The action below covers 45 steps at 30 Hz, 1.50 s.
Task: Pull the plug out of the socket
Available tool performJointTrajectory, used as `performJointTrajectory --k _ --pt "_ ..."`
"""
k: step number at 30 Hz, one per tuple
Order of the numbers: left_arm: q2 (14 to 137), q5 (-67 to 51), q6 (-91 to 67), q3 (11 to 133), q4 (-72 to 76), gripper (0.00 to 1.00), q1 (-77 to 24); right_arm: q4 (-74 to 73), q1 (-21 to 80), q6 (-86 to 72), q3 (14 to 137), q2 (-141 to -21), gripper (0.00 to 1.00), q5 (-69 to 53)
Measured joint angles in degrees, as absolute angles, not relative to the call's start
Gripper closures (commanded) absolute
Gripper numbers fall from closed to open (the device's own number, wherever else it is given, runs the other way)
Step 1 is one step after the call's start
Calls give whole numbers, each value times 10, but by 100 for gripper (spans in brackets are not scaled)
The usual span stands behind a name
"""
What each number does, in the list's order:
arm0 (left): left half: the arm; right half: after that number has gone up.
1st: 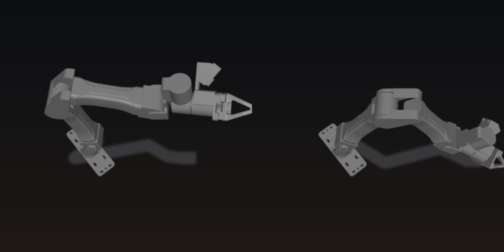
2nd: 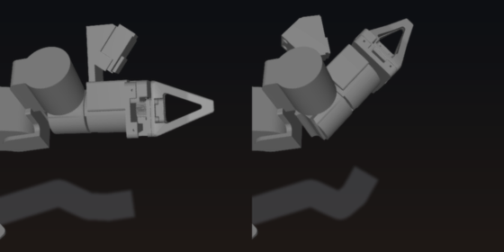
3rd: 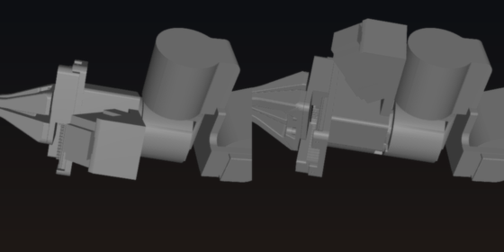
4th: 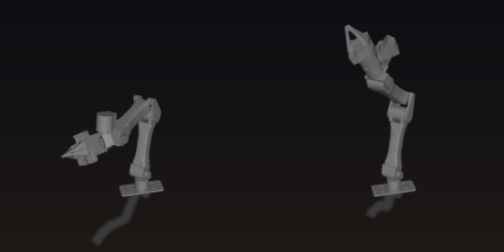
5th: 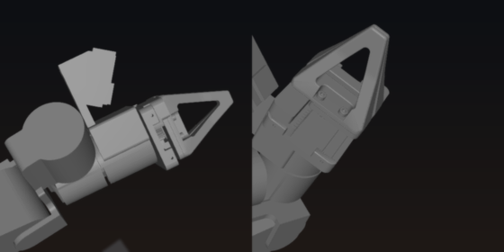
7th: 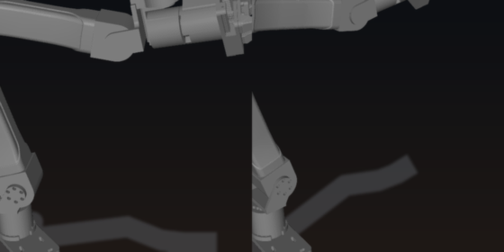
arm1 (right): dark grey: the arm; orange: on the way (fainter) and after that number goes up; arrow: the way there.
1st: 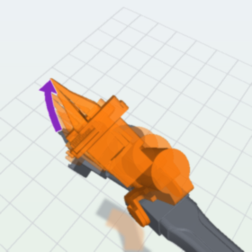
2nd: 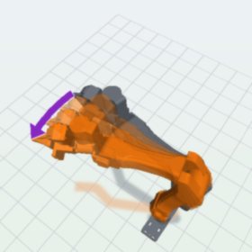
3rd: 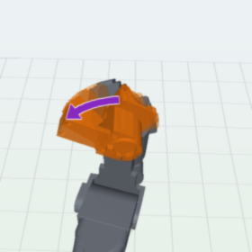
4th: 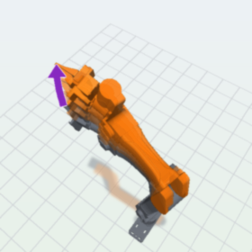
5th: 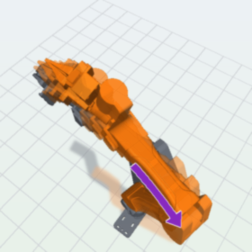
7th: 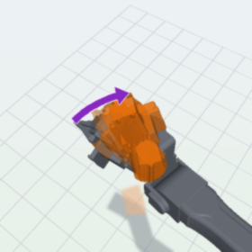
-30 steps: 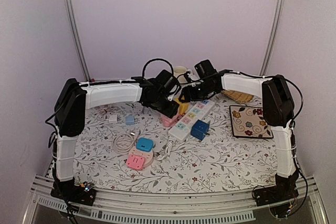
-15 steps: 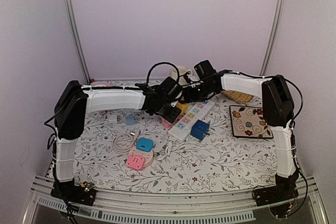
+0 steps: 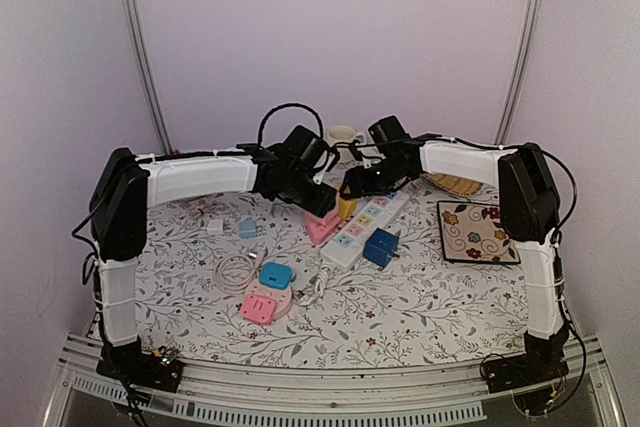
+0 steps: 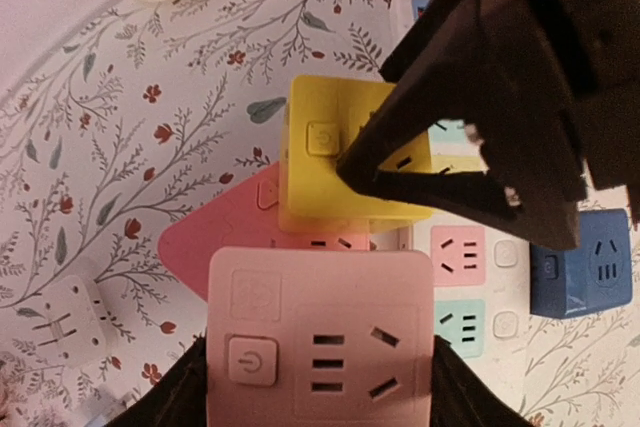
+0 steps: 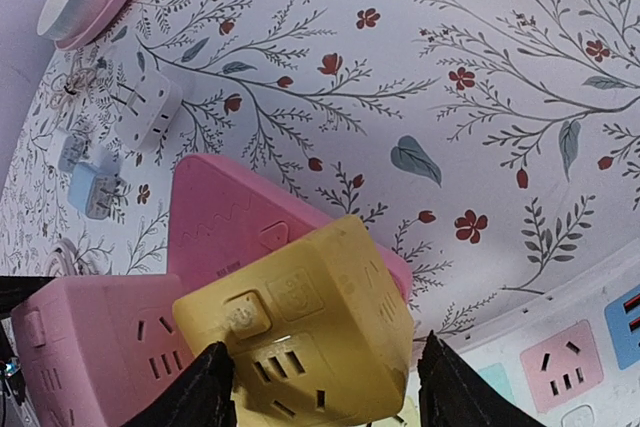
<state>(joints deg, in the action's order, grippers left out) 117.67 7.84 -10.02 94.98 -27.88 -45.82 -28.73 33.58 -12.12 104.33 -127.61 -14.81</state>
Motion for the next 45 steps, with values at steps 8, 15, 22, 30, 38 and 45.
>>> performJointTrajectory --k 8,15,22,30,38,45 --pt "1165 168 -55 955 -255 97 -504 -291 337 -122 1046 -1277 35 -148" --pt "1156 170 -71 952 -256 97 -489 -296 337 -122 1051 -1278 35 -147" --pt "1103 143 -133 908 -257 97 -426 -322 338 -122 1073 -1284 35 -139" --pt "1017 68 -247 791 -240 97 -314 -352 341 -115 1098 -1289 34 -124" --pt "890 1 -383 595 -206 95 -216 -357 341 -106 1108 -1289 30 -121" --pt "767 -11 -481 442 -193 94 -192 -355 341 -100 1113 -1289 22 -121"
